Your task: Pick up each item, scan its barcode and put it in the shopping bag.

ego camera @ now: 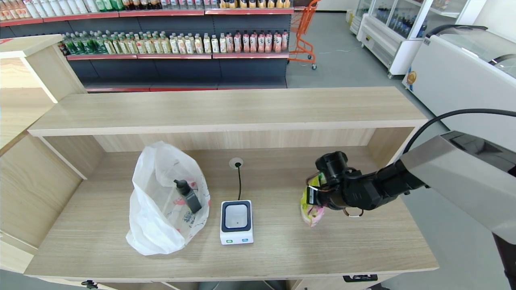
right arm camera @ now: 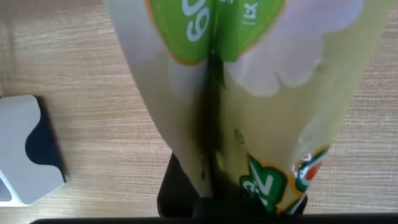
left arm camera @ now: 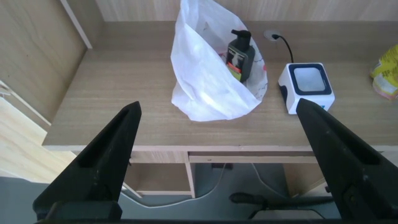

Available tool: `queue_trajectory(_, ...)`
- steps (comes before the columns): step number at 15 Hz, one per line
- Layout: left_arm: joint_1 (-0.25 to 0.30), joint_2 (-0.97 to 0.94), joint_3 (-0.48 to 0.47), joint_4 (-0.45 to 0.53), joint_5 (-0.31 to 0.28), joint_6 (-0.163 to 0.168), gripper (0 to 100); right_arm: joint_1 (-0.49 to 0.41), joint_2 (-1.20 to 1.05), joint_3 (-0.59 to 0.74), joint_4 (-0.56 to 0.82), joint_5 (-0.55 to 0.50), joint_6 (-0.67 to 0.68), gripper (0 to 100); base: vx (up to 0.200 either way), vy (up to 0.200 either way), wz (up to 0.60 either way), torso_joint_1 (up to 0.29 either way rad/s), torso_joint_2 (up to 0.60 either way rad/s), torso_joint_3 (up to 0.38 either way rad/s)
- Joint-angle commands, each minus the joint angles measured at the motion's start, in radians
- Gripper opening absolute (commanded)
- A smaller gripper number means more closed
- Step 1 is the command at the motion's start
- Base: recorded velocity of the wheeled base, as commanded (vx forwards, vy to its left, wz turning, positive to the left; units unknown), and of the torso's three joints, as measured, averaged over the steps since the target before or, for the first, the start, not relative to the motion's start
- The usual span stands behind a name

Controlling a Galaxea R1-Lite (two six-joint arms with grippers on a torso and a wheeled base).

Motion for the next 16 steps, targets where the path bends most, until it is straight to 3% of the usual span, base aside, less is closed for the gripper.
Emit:
queue_trajectory(1,-0.001,0.0,0.0,0.0,0.0,0.0,100,-0.002,-0.045,0.007,0.004,0.007,-0.009,0,0.0,0.0,0.0,0.0,0.0,0.0)
queue_trajectory(5,0.0,0.0,0.0,0.0,0.0,0.0,100,-0.03,-0.189,0.076,0.005,0.137,-0.006,0,0.0,0.0,0.0,0.0,0.0,0.0)
queue_trajectory(8,-0.001,0.0,0.0,0.0,0.0,0.0,100,-0.104,-0.424,0.174,0.014,0.508,-0.023,0,0.0,0.0,0.0,0.0,0.0,0.0)
queue_trajectory(11,-0.001,0.0,0.0,0.0,0.0,0.0,100,-0.213,-0.612,0.277,0.034,1.005,-0.09,0,0.0,0.0,0.0,0.0,0.0,0.0)
queue_trajectory(12,-0.001,0.0,0.0,0.0,0.0,0.0,100,-0.22,-0.642,0.301,0.034,1.079,-0.101,0,0.0,0.0,0.0,0.0,0.0,0.0)
queue_trajectory(16,-0.001,0.0,0.0,0.0,0.0,0.0,100,-0.131,-0.749,0.415,0.034,1.142,-0.168,0,0.0,0.0,0.0,0.0,0.0,0.0)
